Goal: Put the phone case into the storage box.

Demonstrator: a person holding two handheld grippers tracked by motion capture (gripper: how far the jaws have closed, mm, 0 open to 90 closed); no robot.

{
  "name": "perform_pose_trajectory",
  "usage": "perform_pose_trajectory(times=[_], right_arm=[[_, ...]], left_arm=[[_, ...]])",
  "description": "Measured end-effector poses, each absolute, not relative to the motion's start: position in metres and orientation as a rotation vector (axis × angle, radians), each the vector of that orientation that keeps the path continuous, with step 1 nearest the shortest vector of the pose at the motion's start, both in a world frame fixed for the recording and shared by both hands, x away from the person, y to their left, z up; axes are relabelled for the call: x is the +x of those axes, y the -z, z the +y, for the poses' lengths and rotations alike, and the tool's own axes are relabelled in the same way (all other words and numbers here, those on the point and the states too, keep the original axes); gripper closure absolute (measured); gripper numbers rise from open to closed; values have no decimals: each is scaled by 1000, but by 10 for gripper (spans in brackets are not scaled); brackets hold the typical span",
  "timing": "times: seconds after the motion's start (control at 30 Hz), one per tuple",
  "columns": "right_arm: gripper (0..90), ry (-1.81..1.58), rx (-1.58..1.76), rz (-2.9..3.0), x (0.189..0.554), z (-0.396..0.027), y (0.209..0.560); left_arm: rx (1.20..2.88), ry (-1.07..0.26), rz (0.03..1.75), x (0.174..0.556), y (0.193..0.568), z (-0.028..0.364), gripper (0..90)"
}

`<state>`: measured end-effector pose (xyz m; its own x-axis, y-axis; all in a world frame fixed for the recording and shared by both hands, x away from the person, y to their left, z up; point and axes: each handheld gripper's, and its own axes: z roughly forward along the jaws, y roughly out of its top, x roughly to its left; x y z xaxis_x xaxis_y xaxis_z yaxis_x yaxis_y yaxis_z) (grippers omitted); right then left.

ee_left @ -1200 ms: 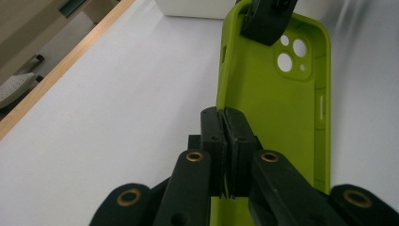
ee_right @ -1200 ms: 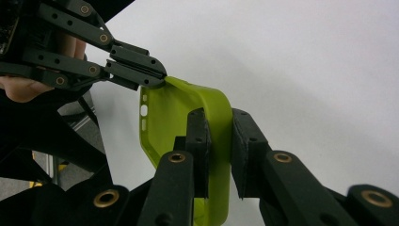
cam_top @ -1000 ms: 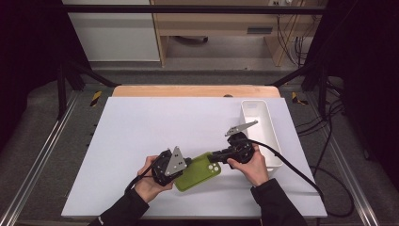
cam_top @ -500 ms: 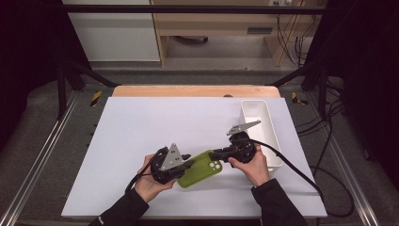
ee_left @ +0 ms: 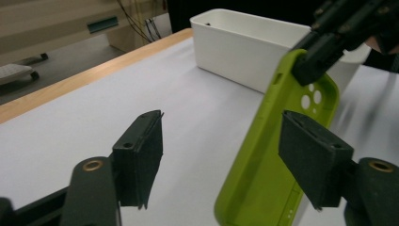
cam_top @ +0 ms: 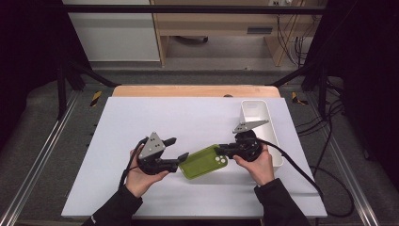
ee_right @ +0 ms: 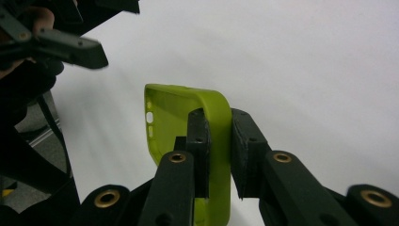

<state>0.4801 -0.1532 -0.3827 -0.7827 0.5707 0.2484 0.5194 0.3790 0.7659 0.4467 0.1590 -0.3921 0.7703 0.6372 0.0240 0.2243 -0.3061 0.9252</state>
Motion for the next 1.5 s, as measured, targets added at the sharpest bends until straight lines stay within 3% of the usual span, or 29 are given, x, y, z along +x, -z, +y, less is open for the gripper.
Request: perform_pose_trajectory(times=[0.47, 1.5], right_arm=[[793, -1355, 966, 2472, 475, -163, 372], [793, -1281, 869, 2332, 470, -181, 336]], left_arm=[[1797, -429, 762, 462, 396, 192, 112], [1779, -478, 808, 452, 431, 250, 48]])
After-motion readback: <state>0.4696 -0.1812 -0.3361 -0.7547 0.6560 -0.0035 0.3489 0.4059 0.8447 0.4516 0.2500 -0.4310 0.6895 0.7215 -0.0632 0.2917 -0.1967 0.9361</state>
